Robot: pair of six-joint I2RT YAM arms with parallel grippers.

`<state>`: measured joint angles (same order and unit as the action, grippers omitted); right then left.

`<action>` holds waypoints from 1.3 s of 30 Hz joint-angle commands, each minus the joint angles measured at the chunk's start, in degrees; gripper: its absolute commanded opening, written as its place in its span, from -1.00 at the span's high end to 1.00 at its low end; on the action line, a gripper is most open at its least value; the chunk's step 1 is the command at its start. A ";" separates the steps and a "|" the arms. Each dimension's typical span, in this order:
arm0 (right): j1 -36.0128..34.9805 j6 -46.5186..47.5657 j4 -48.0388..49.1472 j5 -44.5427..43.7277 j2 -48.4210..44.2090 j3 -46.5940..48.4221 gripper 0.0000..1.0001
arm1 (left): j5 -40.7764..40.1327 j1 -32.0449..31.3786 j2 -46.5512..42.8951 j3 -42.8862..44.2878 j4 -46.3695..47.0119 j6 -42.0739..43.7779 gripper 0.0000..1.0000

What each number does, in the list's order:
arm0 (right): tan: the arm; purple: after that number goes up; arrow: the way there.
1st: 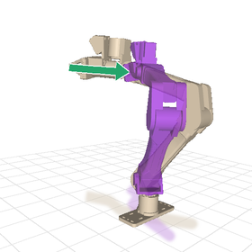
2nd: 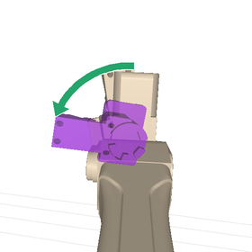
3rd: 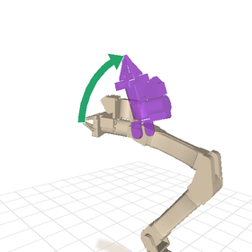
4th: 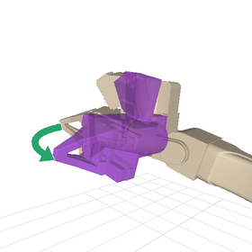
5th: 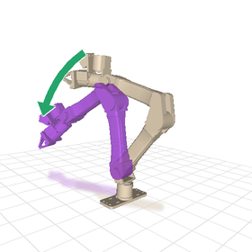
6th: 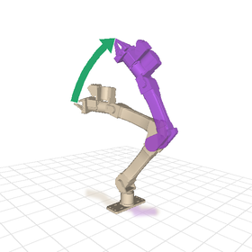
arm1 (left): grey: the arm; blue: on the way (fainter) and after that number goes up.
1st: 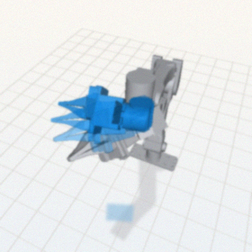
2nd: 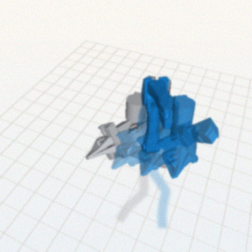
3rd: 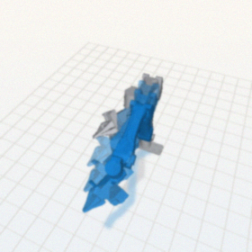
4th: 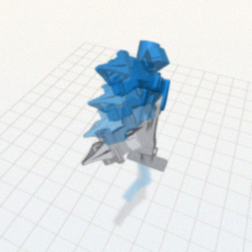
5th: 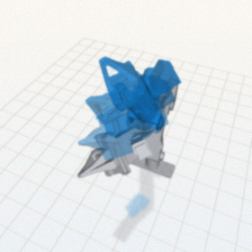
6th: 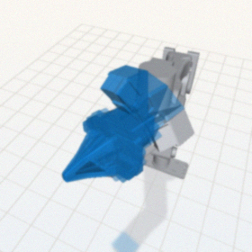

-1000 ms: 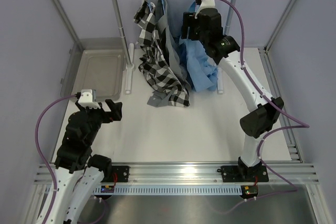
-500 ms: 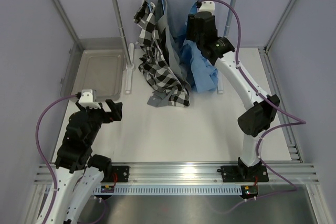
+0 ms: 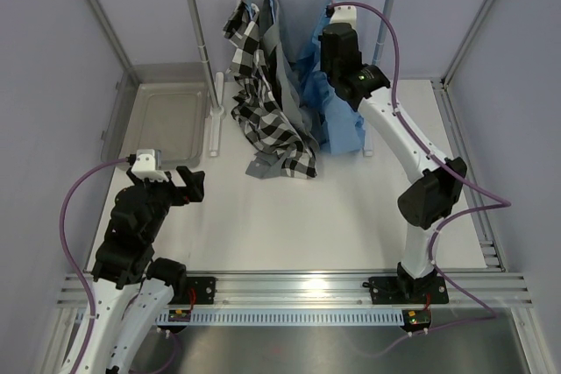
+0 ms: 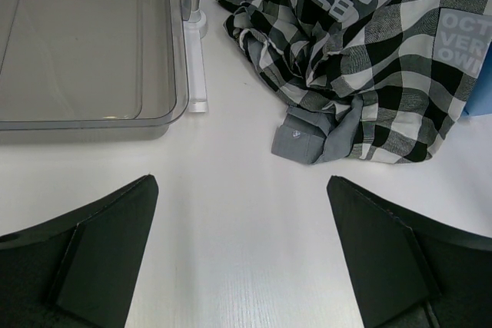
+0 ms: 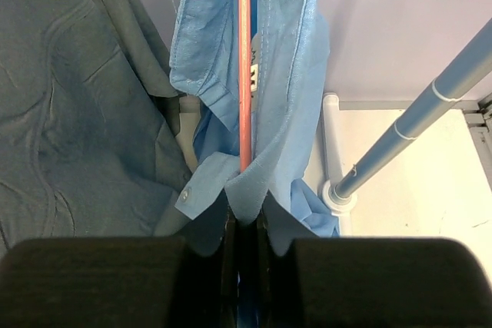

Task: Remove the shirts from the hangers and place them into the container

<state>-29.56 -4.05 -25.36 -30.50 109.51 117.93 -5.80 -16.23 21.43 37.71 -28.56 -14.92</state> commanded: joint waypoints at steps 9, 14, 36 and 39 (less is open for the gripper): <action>-0.23 8.62 3.57 1.41 -12.74 2.31 1.00 | 0.97 -0.38 0.10 -0.62 3.42 -0.29 -0.98; -0.15 8.63 2.69 1.85 -18.19 -2.51 1.00 | 1.14 -0.38 0.10 -0.62 3.42 -0.29 -0.98; -0.15 5.46 -22.44 30.06 -61.26 -11.79 1.00 | 3.34 -0.29 6.60 3.68 2.72 -0.64 -0.98; -0.15 6.51 -23.59 34.43 -61.35 -7.82 1.00 | 4.31 -0.29 7.40 6.83 1.75 -0.82 -0.98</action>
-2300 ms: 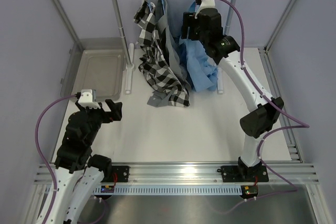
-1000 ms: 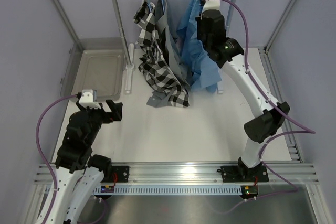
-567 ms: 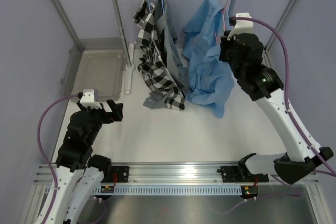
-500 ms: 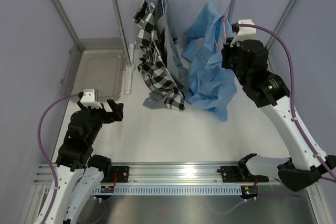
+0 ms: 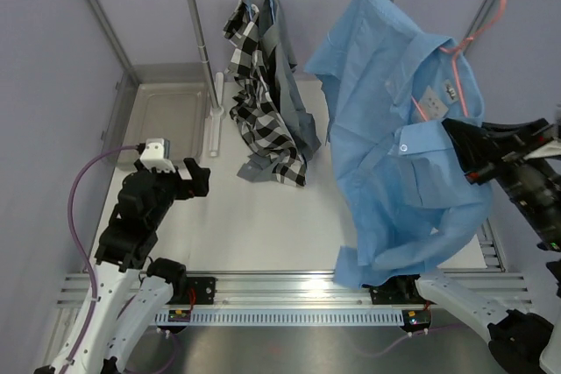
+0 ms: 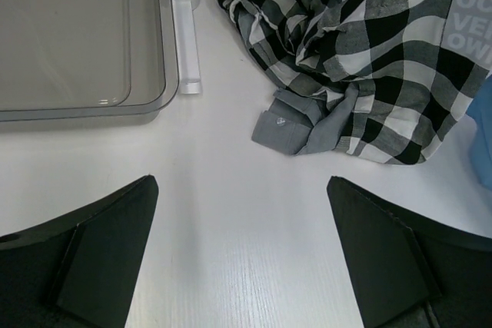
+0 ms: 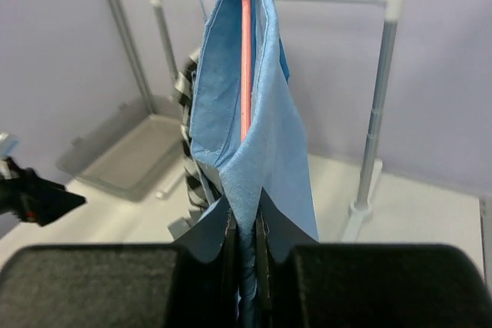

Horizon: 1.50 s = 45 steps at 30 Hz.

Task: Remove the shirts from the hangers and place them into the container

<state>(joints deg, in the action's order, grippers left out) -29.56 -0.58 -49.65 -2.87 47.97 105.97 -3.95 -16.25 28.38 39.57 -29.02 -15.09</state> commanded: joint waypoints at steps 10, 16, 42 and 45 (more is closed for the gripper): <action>-0.06 5.68 -5.71 32.47 7.13 5.83 1.00 | 2.27 -0.27 1.41 18.68 -3.76 1.29 -0.98; -0.32 5.41 -1.43 45.58 12.23 -4.36 1.00 | 5.42 -0.19 0.80 26.24 -5.35 2.95 -0.98; -14.12 0.93 19.50 34.43 27.80 -24.06 1.00 | 4.66 -22.31 24.61 38.21 -4.47 -8.20 -0.96; -13.95 -0.74 19.68 34.34 27.80 -24.15 1.00 | -0.35 -24.53 26.80 38.74 -4.56 -8.46 -0.92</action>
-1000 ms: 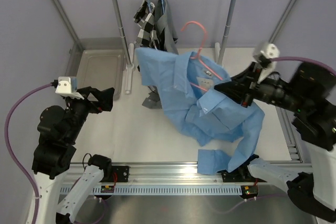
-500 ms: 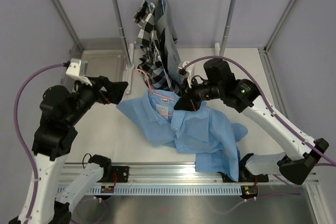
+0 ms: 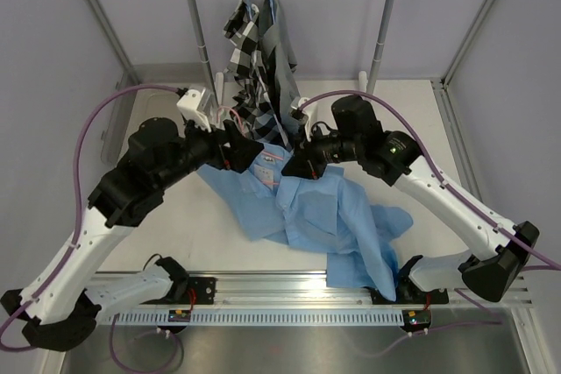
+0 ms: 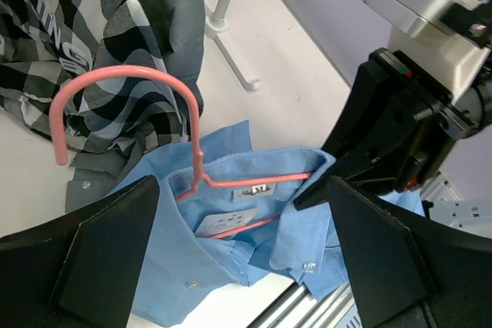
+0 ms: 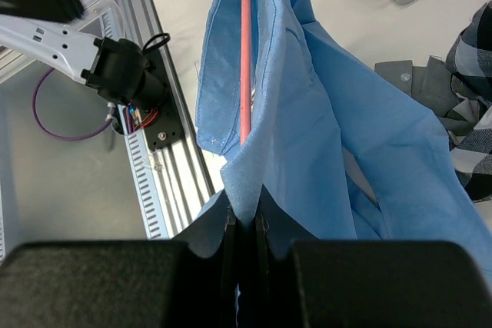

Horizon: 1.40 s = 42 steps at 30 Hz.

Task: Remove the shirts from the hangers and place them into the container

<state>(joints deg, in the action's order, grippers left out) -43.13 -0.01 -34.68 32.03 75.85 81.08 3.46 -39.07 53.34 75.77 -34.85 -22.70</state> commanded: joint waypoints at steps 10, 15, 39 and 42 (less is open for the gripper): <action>-0.46 -1.31 5.14 -0.66 -0.62 -0.04 1.00 | -16.37 -6.54 8.62 5.62 1.98 0.72 -0.40; -0.46 -1.13 5.32 -0.92 -0.62 -0.66 1.00 | -17.79 -6.90 8.27 5.18 3.21 1.17 -0.04; -0.46 -12.37 -5.31 -33.04 -15.28 -1.62 -0.76 | -33.86 -9.44 12.04 -5.46 18.06 -3.48 1.00; -0.46 -18.86 -6.72 -38.69 -17.40 -3.28 -0.73 | -36.93 -10.67 14.07 -3.97 18.24 -5.33 1.00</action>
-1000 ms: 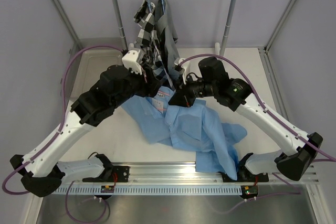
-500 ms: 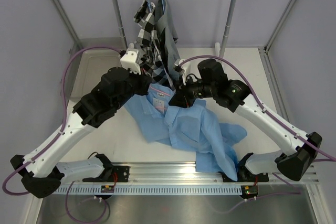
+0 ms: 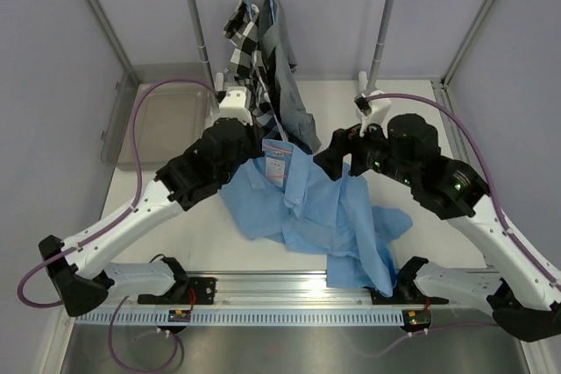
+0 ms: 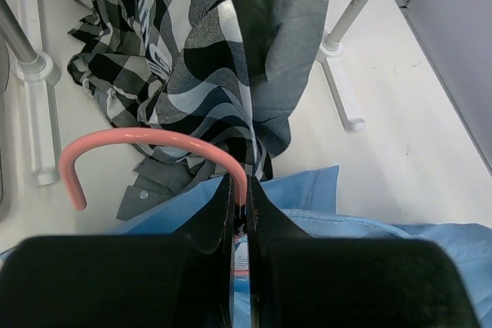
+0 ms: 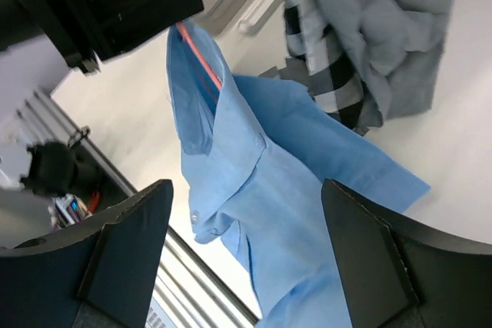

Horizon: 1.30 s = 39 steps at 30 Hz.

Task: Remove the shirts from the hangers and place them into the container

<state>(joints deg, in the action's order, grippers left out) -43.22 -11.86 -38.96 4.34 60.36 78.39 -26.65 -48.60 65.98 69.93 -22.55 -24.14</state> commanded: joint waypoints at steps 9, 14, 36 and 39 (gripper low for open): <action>-3.53 -18.72 1.26 -15.83 -0.96 -7.99 -0.57 | -14.55 -5.19 6.00 6.27 6.20 -6.36 1.00; -4.76 -21.01 2.57 -18.14 2.39 -8.78 -0.56 | -16.94 -6.95 6.45 7.06 6.11 -5.39 1.00; -5.91 -22.68 12.77 -11.98 7.50 -11.94 0.95 | -19.66 -7.83 5.48 5.75 6.02 -4.95 1.00; -5.91 -21.99 12.33 -14.26 6.27 -12.12 1.00 | -20.28 -7.83 4.87 4.61 6.02 -4.34 1.00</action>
<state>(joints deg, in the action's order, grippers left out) -48.51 -34.30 -29.21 -7.75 68.18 66.72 -43.33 -56.03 72.58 74.17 -22.11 -27.86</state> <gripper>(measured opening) 0.011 0.046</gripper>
